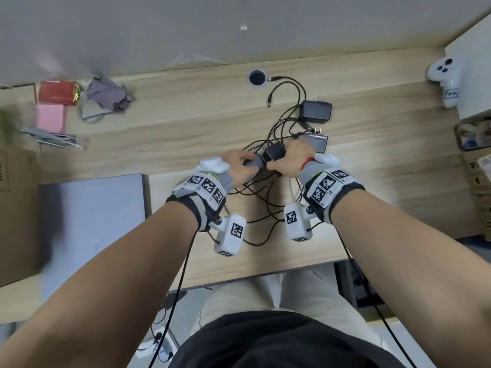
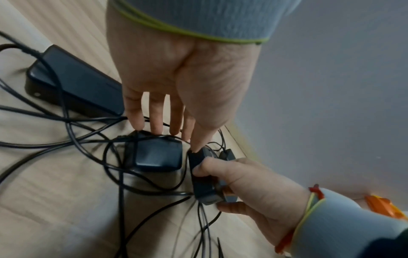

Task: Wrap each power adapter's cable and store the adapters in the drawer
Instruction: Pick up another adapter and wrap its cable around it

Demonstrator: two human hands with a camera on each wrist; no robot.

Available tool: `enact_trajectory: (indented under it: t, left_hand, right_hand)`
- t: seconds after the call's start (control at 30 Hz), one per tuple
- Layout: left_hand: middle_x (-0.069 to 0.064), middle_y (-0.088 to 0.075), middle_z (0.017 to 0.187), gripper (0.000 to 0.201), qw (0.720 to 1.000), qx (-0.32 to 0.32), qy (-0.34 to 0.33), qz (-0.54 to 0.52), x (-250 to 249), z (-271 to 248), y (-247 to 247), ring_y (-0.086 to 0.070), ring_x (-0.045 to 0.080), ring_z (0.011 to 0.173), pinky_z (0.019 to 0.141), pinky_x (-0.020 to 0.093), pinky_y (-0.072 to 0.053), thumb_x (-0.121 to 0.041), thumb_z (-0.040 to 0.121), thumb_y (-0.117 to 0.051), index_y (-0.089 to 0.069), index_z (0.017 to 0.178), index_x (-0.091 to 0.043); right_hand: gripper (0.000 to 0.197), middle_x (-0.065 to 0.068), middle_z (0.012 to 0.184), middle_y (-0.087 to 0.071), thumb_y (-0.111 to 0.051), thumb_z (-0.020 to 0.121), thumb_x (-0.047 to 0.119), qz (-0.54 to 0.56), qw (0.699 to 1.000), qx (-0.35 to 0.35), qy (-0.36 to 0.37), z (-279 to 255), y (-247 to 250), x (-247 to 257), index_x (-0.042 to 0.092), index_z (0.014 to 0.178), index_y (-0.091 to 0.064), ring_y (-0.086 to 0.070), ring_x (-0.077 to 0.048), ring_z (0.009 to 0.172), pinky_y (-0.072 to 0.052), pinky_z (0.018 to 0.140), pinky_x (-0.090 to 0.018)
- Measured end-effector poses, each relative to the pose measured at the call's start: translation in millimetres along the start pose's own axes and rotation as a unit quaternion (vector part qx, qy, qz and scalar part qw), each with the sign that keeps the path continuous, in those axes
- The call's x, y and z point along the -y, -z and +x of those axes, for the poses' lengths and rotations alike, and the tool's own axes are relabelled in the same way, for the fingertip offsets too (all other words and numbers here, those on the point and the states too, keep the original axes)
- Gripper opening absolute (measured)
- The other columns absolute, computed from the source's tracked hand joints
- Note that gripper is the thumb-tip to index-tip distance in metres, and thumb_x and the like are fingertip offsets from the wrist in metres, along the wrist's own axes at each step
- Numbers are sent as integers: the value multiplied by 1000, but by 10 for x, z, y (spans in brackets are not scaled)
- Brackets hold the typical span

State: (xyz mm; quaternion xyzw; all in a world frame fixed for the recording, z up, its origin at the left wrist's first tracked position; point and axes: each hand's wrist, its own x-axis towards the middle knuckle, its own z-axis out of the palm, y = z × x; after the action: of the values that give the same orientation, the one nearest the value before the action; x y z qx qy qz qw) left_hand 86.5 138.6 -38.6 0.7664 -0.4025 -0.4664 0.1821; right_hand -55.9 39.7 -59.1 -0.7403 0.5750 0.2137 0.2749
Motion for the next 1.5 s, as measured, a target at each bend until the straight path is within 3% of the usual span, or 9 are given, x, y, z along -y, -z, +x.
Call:
enact_trajectory:
  t: [0.2, 0.47, 0.57, 0.67, 0.93, 1.07, 1.2, 1.37, 1.5]
  left_hand:
    - [-7, -65, 112, 45, 994, -67, -67, -49, -319, -182, 286, -57, 9, 91, 66, 7, -40, -23, 78, -79, -65, 120, -23]
    - [-12, -68, 101, 50, 981, 10, -174, -84, -1291, -657, 769, -64, -1, 87, 77, 4, -46, -33, 76, -83, -59, 120, -35]
    - [-5, -74, 90, 29, 979, 10, -177, -105, -1580, -790, 903, -66, 6, 79, 76, 19, -50, -38, 84, -74, -67, 108, -24]
    - [16, -73, 91, 47, 966, -29, -161, -202, -1913, -951, 1015, -68, 23, 78, 68, 28, -54, -45, 89, -66, -66, 106, -1]
    - [16, -66, 96, 44, 885, -110, -176, -417, -2587, -1260, 1197, -68, 26, 71, 68, 33, -59, -32, 98, -56, -47, 121, 5]
    - [12, -66, 88, 36, 893, -126, -202, -382, -2805, -1425, 1258, -68, 24, 68, 67, 33, -59, -36, 100, -52, -49, 119, -5]
    - [15, -63, 88, 29, 937, -157, -189, -248, -2694, -1475, 1332, -66, 29, 67, 69, 44, -60, -32, 98, -57, -48, 114, -8]
    - [14, -60, 90, 22, 961, -125, -150, -193, -2508, -1483, 1314, -64, 30, 67, 48, 26, -56, -29, 96, -61, -50, 107, -13]
    - [8, -58, 92, 19, 955, -101, -165, -225, -2514, -1498, 1271, -58, 21, 73, 62, 30, -61, -24, 96, -61, -55, 109, -12]
  right_hand:
    - [42, 0, 89, -65, -80, 66, 43, 132, 986, 41, 97, -431, 710, -110, 22, 95, -58, -62, -21, 77, -52, 61, -33]
    - [49, 1, 101, -71, -89, 68, 16, 239, 925, 48, 293, -1081, 1930, -91, 26, 110, -65, -68, -14, 88, -56, 81, -21]
    - [66, -9, 107, -74, -84, 71, 8, 317, 888, 54, 329, -1238, 2221, -108, 20, 127, -52, -71, -21, 95, -56, 90, -28]
    - [65, -10, 108, -74, -81, 75, 5, 382, 853, 26, 355, -1384, 2465, -166, 22, 128, -48, -71, -22, 92, -56, 89, -29]
    - [37, -5, 110, -67, -67, 92, 32, 289, 873, 52, 390, -1555, 2330, 56, 11, 121, -60, -63, -22, 104, -49, 102, -46]
    - [45, -7, 78, -72, -63, 84, 56, 284, 873, 95, 386, -1610, 2222, 96, 12, 78, -66, -67, -22, 81, -49, 98, -43]
    - [49, 0, 52, -32, -67, 90, 39, 370, 855, -1, 364, -1668, 2468, -146, 21, 54, -40, -32, -13, 44, -36, 51, -28]
    - [43, 0, 54, -40, -72, 85, 44, 383, 850, -165, 322, -1660, 2773, -455, 14, 58, -58, -28, -12, 47, -27, 48, -23]
    - [42, -7, 65, -46, -66, 90, 44, 349, 862, -203, 306, -1635, 2780, -589, 5, 75, -66, -41, -15, 57, -37, 61, -26]
